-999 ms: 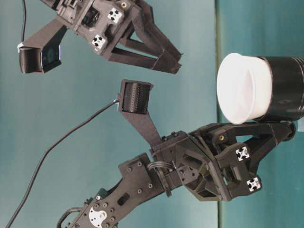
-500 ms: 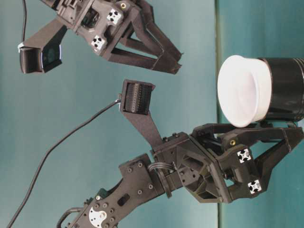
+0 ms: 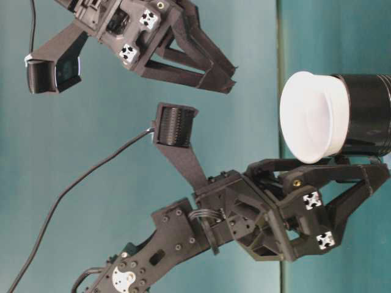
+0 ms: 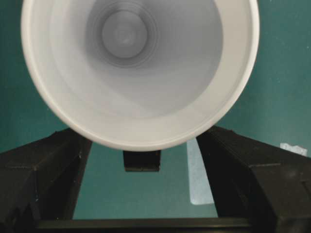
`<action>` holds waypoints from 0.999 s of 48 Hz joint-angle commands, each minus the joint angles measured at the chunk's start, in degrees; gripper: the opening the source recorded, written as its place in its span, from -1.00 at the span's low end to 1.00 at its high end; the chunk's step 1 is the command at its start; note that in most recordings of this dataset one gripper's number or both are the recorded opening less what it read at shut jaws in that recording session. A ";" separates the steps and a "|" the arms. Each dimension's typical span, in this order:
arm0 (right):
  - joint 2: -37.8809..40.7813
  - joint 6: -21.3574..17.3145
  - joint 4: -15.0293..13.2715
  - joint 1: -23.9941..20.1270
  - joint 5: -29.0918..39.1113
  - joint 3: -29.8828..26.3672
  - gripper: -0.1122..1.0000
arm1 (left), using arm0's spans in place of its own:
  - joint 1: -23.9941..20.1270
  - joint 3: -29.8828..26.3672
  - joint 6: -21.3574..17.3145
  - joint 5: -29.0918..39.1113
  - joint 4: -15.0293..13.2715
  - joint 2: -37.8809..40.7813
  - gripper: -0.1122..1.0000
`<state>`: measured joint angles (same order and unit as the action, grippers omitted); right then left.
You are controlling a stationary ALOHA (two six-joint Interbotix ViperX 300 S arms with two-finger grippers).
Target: Holding the cup holder with the left arm, the right arm places the cup into the cup holder.
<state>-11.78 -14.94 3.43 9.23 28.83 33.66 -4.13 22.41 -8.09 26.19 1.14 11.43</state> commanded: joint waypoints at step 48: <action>-3.78 -0.44 0.00 -0.44 -2.11 0.53 0.81 | 0.18 3.34 0.44 1.14 0.09 -9.23 0.74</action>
<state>-12.30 -14.85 3.43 8.88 27.33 34.63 -4.04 26.10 -7.73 27.51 1.14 4.31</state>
